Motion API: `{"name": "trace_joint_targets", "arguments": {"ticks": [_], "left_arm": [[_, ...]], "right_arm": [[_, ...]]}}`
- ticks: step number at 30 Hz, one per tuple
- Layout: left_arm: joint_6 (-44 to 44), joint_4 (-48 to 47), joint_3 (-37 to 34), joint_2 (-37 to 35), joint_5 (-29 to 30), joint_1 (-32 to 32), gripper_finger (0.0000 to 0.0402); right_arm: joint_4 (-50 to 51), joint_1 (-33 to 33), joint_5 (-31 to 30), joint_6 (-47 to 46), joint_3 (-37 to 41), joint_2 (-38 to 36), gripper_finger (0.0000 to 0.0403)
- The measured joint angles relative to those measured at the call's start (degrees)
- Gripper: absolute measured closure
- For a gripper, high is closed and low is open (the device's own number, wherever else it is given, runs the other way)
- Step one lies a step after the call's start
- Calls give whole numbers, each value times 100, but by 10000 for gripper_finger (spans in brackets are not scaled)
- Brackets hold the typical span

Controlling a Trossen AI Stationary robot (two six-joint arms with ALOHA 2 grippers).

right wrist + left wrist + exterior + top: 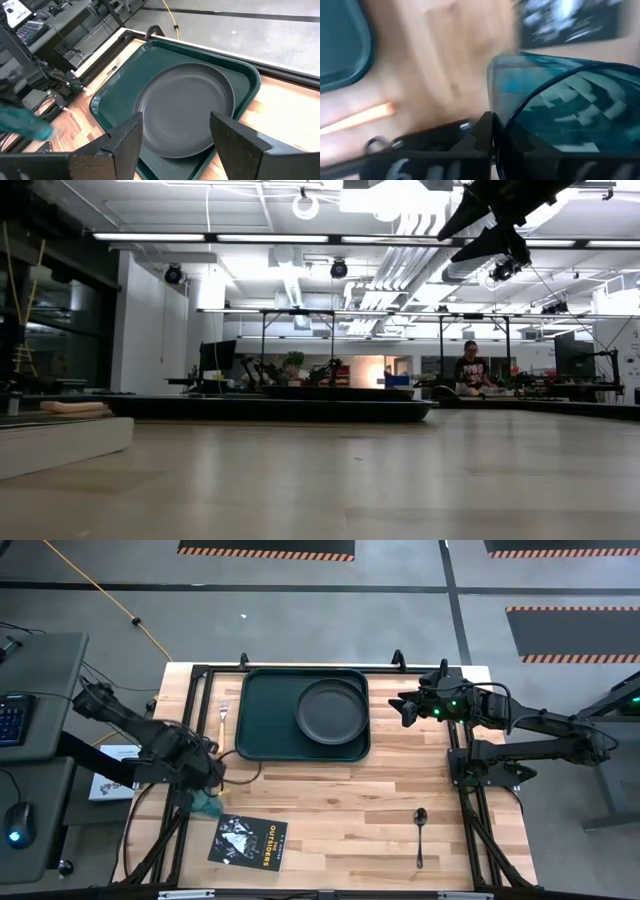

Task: Pick and place plate/cup/fork/spoon on tray
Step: Put the blue cup to the top left corner of the dark green tray

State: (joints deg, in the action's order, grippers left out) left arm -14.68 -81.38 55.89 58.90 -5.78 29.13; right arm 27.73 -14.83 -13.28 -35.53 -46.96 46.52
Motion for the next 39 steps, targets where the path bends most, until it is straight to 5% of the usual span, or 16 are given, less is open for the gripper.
{"name": "trace_joint_targets", "arguments": {"ticks": [6,11,20,29,35,39], "left_arm": [[84,-59,1444,66,-596,-685,396],[268,-436,2781,756,823,-1700,398],[2912,-775,4458,2645,1982,-4448,400],[3926,-211,4611,3966,1545,-7211,400],[3834,-2,4604,4628,623,-8057,400],[3794,255,4604,4822,587,-8314,400]], "right_arm": [[0,-1,7,0,0,0,180],[-4,0,20,0,0,2,180],[-11,0,-5,-199,0,1,180],[-101,-2,-43,-420,0,14,180],[-100,0,-16,-569,0,77,180],[-110,0,-5,-706,-4,122,180]]}}
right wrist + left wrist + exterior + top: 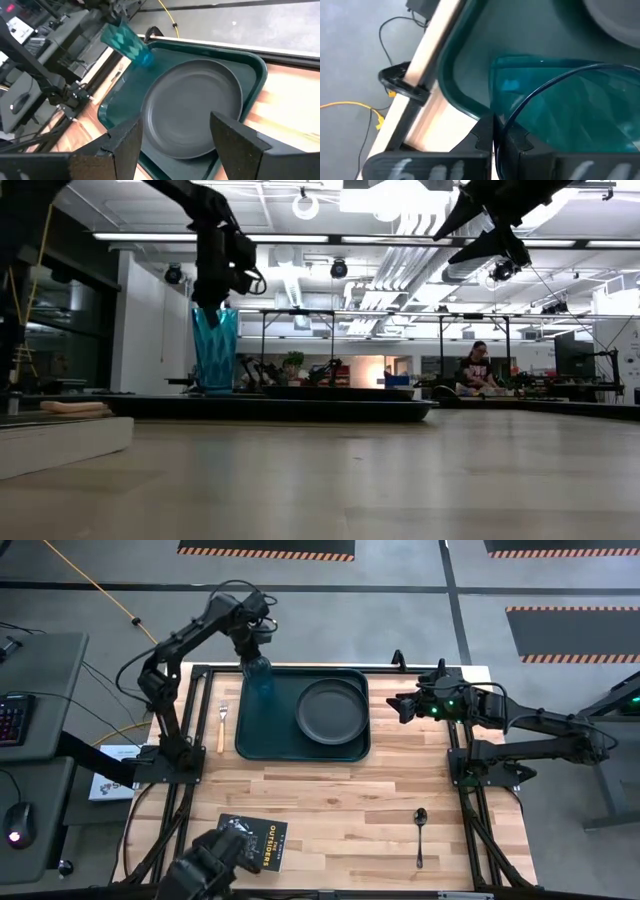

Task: Pick and place plate/cup/fork/spoon on tray
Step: Put the blue cup to the top left corner of the dark green tray

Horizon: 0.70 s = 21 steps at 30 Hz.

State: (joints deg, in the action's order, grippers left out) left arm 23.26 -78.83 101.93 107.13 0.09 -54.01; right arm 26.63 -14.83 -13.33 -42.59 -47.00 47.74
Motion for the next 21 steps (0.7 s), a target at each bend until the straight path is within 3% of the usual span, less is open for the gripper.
{"name": "trace_joint_targets", "arguments": {"ticks": [21], "left_arm": [[-476,104,2,70,-133,-678,400]], "right_arm": [[-35,0,22,6,0,31,180]]}}
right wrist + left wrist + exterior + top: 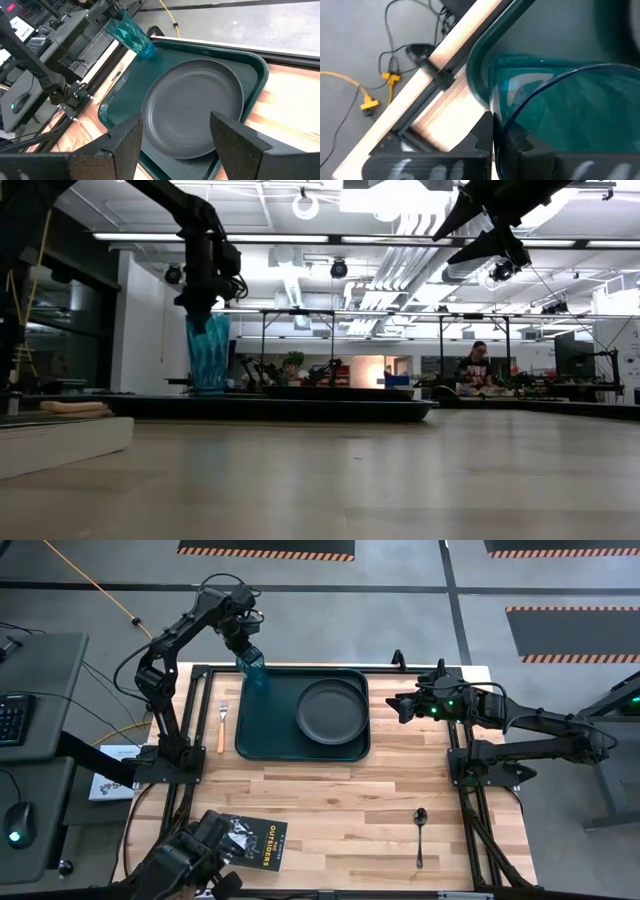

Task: Pick and place plate/cup/fork/spoon on tray
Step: Put the blue cup to the top left corner of the dark green tray

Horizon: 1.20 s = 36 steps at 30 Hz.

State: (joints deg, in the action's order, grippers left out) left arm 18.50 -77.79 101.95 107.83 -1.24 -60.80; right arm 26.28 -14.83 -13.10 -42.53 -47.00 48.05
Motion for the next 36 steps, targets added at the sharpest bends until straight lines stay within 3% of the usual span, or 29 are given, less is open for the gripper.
{"name": "trace_joint_targets", "arguments": {"ticks": [14,36], "left_arm": [[-98,13,2,216,344,20,400],[-334,61,2,219,240,41,380]], "right_arm": [[-2,0,0,-52,0,0,180],[-2,0,-2,-52,0,0,180]]}}
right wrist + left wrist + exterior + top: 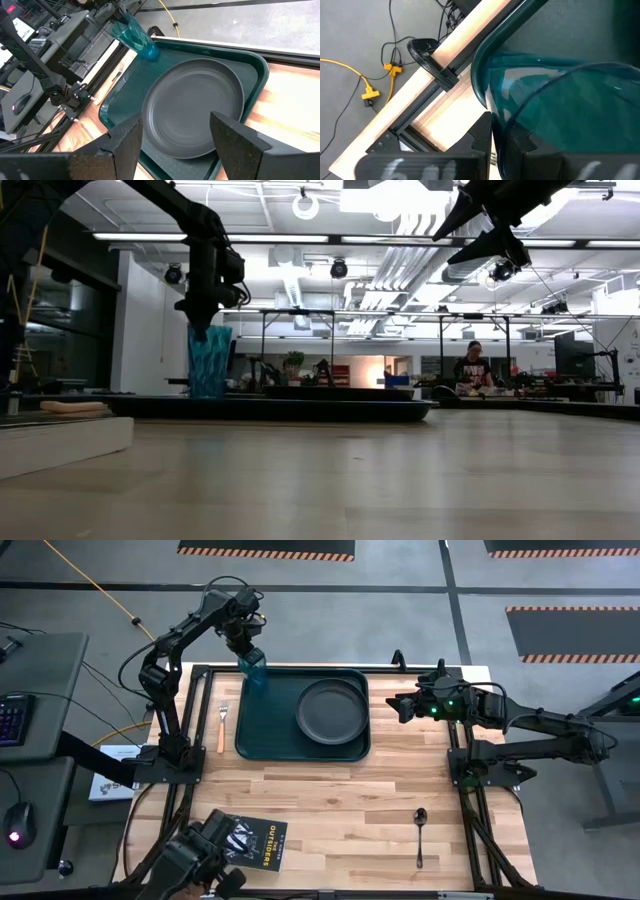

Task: Pick and place plate/cup/fork/spoon on tray
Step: Put the blue cup to the top left corner of the dark green tray, then put the light orange fork on the dark green tray to the bottom of the blue cup

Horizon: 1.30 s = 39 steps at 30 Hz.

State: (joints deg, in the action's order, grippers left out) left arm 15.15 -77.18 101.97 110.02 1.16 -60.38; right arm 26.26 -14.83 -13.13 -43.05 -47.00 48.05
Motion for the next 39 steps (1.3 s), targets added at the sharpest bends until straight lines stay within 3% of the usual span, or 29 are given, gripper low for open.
{"name": "trace_joint_targets", "arguments": {"ticks": [4,19,31,39], "left_arm": [[-7,-1,0,0,-222,22,370],[-10,72,0,-17,-176,79,306],[-8,123,0,-321,-178,61,235],[-109,635,0,-778,-202,6,222]], "right_arm": [[0,0,0,-1,0,0,180],[0,0,0,0,0,-2,180],[-2,0,-2,-2,2,-2,180],[-2,0,-2,-1,4,-2,180]]}}
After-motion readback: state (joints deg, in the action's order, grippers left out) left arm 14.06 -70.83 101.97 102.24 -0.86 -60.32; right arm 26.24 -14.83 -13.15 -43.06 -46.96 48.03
